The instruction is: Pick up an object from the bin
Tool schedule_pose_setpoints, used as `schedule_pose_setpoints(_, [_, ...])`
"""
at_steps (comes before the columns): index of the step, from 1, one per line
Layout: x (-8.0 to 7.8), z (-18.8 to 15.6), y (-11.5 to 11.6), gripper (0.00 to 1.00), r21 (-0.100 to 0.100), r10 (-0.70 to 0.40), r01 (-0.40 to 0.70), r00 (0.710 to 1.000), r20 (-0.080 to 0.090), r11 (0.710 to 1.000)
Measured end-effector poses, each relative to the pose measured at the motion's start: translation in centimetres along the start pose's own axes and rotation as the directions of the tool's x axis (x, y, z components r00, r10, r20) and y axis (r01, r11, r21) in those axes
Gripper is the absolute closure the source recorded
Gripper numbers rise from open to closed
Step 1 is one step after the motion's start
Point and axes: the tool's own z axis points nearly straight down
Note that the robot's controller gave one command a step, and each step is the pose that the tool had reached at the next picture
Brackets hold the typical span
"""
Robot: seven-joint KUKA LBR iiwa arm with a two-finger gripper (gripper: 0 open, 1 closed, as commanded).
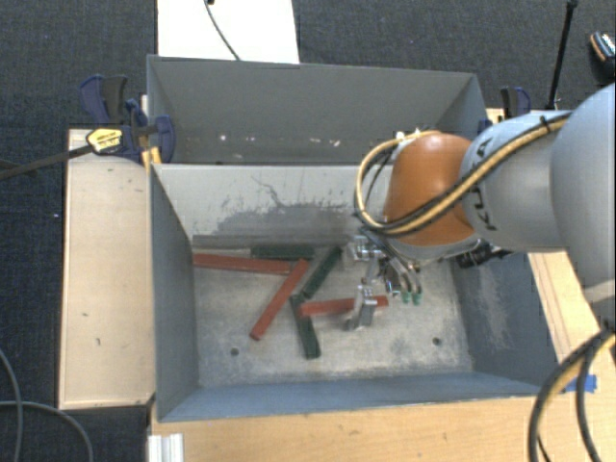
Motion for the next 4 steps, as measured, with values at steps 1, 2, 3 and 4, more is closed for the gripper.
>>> schedule_pose_setpoints(1, [0.0, -0.2, 0.0, 1.0, -0.001, 0.004, -0.004, 1.0, 0.0, 1.0])
schedule_pose_setpoints(2, [1.5, -12.5, 0.3, 1.0, -0.002, 0.071, -0.071, 0.997, 0.005, 0.998])
schedule_pose_setpoints(3, [2.1, -16.3, 0.1, 1.0, -0.001, 0.08, -0.08, 0.997, 0.004, 0.997])
schedule_pose_setpoints(4, [5.7, -12.1, -5.2, 1.0, 0.0, -0.252, 0.252, 0.968, -0.006, 0.968])
